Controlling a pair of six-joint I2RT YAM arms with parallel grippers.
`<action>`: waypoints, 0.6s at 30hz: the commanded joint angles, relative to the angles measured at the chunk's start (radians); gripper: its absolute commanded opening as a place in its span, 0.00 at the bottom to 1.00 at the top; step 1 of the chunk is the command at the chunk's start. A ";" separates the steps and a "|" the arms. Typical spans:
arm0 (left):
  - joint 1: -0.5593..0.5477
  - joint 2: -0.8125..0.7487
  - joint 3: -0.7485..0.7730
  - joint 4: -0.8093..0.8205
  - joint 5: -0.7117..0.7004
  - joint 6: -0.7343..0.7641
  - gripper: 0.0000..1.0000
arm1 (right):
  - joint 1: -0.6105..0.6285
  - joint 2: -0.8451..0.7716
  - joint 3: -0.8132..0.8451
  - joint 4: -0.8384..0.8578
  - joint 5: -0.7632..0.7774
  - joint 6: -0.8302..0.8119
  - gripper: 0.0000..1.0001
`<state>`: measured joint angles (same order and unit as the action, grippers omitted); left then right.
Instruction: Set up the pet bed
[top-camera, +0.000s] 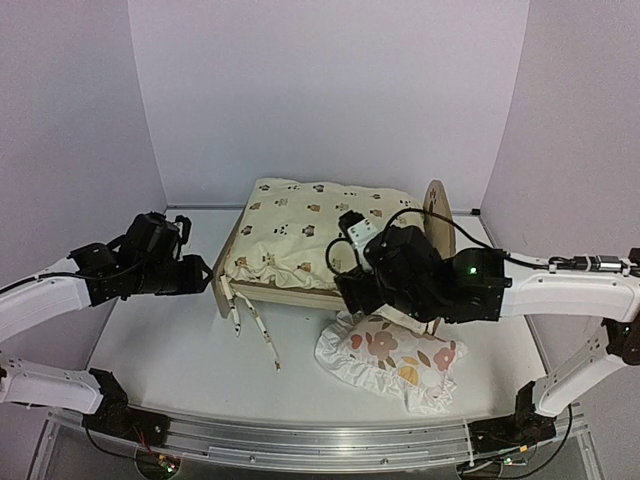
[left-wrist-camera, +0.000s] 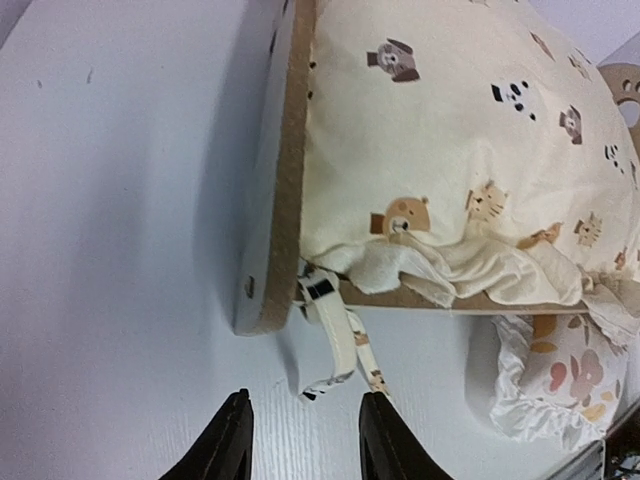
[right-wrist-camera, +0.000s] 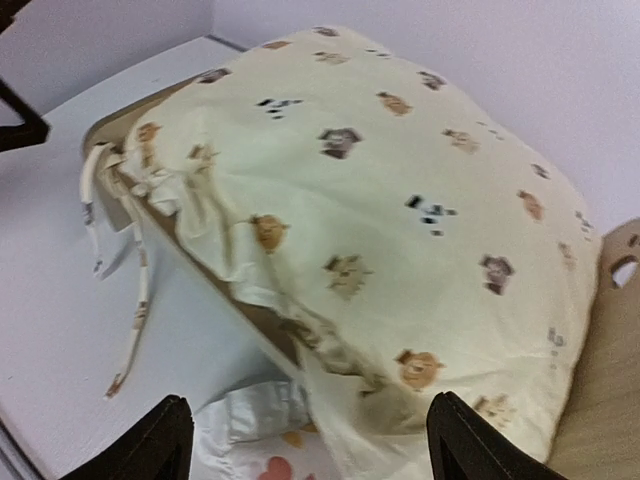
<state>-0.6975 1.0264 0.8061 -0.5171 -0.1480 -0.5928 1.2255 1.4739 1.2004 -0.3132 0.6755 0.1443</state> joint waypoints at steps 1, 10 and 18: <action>0.000 0.066 0.085 -0.037 -0.202 0.023 0.37 | -0.084 -0.082 -0.025 -0.138 0.265 0.029 0.82; 0.001 0.186 0.126 0.065 -0.258 0.054 0.41 | -0.267 -0.186 0.000 -0.301 0.386 0.049 0.87; 0.036 0.239 0.129 0.121 -0.246 0.077 0.46 | -0.439 -0.178 -0.020 -0.367 0.300 0.098 0.88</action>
<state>-0.6870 1.2451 0.8904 -0.4602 -0.3786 -0.5454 0.8518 1.2991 1.1740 -0.6231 1.0081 0.1930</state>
